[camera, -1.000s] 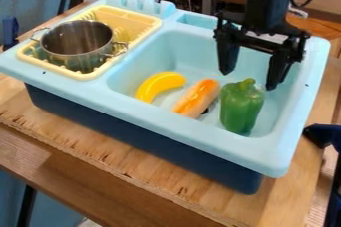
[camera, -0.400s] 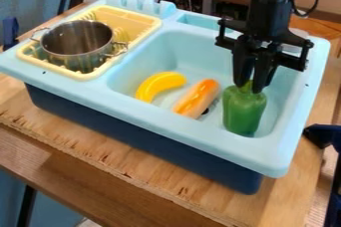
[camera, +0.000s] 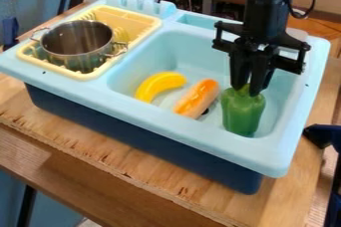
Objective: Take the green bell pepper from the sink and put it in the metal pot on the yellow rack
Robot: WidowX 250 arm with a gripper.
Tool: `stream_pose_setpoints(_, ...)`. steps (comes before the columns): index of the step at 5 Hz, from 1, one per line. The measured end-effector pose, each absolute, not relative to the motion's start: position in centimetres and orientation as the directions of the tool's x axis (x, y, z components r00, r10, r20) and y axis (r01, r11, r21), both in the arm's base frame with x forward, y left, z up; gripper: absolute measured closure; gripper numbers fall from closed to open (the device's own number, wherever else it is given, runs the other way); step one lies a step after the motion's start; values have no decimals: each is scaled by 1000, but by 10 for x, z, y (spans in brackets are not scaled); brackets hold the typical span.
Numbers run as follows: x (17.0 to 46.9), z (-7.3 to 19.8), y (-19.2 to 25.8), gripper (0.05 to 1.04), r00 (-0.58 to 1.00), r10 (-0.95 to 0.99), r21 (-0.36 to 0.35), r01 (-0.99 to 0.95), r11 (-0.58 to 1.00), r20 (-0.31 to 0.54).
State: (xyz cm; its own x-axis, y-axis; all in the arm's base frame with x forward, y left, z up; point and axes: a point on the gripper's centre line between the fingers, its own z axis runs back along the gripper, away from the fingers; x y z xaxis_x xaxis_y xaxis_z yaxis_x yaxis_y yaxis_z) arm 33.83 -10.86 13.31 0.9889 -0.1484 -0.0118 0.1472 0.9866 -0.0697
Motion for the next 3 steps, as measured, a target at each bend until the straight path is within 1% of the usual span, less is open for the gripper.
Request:
stream_pose_setpoints(1,326,149,-102,938,989,-145,-21,144,989,-37)
stream_pose_setpoints(2,310,197,-99,1007,993,-118,47,117,992,6)
stream_pose_setpoints(3,297,223,-86,1013,998,-52,110,56,992,-41)
